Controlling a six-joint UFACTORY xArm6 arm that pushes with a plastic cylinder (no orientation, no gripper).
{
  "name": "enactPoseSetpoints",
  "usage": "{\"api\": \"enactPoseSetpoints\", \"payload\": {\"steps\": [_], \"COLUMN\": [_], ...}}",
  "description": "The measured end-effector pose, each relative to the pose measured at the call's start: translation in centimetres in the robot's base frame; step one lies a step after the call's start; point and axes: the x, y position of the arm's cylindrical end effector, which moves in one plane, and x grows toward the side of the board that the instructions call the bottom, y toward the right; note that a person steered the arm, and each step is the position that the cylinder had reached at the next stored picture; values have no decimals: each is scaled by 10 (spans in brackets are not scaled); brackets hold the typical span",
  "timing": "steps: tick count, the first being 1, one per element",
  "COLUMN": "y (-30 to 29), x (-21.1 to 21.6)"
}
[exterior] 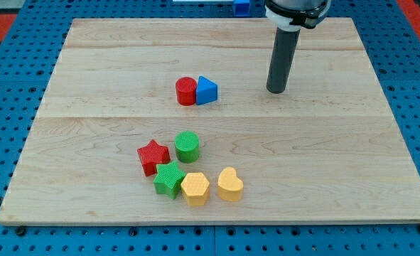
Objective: Separate the triangle from the red circle
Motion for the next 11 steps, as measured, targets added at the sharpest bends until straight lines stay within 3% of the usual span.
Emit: {"api": "enactPoseSetpoints", "payload": {"steps": [5,7,9,11], "y": [4,-8,-150,-179], "x": [0,60,-11,-19]}}
